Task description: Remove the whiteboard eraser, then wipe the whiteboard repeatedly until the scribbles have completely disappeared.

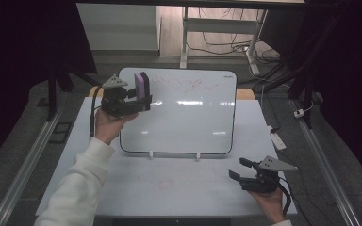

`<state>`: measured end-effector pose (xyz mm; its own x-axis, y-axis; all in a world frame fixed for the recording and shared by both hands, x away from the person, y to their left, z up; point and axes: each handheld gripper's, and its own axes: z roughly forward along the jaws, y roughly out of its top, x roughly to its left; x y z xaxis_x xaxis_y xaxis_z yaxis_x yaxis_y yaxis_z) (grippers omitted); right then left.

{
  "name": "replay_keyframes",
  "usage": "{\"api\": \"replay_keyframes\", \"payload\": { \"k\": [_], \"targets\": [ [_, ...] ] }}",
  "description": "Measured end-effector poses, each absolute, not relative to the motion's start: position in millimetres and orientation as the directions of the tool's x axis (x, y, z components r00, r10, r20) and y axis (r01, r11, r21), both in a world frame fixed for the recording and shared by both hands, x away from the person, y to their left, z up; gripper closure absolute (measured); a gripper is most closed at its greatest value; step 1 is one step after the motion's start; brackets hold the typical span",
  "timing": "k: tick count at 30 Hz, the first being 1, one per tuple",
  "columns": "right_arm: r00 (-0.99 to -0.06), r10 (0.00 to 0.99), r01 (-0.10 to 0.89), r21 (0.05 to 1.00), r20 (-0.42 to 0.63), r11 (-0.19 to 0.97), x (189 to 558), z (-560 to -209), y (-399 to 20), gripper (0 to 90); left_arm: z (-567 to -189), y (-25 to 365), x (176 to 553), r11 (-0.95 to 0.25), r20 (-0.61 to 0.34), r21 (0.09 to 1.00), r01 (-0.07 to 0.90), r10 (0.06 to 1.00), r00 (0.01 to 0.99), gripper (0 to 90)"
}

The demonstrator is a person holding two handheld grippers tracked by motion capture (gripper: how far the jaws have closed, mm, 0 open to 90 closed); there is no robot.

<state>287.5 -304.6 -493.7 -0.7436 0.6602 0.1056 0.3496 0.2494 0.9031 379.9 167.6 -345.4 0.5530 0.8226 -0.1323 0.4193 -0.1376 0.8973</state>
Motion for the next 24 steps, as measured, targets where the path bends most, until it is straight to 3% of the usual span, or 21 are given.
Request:
{"api": "replay_keyframes", "payload": {
  "k": [12,24],
  "targets": [
    [-0.745,0.659,0.361,0.893,0.103,0.269,288.7,-496.4,-302.3,27.0,-328.6,157.0,415.6,-0.16,-0.048,0.891,0.426,0.898,0.437,40.1],
    [-0.748,0.655,0.366,0.889,0.105,0.276,289.0,-498.0,-301.5,27.1,-343.1,143.8,437.6,-0.204,0.039,0.879,0.431,0.932,0.362,40.1]
  ]
}}
